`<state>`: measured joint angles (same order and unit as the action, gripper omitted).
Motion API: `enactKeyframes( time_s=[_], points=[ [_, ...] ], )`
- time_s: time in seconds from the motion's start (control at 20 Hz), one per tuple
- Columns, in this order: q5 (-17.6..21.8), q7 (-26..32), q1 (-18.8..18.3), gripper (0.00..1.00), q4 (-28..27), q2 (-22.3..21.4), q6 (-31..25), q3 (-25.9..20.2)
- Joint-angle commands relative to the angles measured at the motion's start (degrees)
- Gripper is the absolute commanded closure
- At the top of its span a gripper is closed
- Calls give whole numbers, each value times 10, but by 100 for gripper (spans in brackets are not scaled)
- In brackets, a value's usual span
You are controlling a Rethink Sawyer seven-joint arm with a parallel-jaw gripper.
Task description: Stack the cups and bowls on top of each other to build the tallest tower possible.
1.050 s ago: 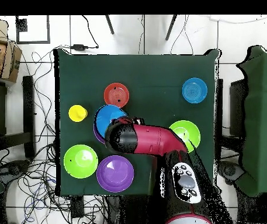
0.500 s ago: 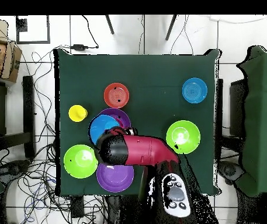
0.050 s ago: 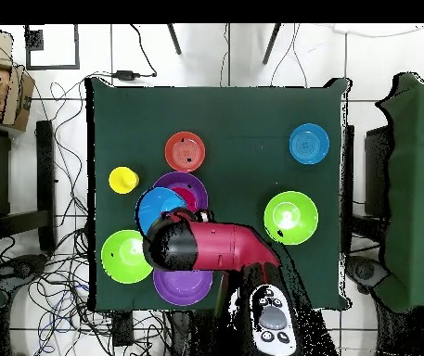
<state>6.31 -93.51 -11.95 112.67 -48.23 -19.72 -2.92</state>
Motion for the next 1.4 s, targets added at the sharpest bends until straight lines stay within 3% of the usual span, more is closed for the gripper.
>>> enactKeyframes(
  time_s=[0.05,1.05,1.4],
  points=[
    [-11,-94,9,100,14,1,-2,-12],
    [-5,-108,6,100,16,8,32,-14],
    [-3,-96,5,100,4,14,17,-17]
  ],
)
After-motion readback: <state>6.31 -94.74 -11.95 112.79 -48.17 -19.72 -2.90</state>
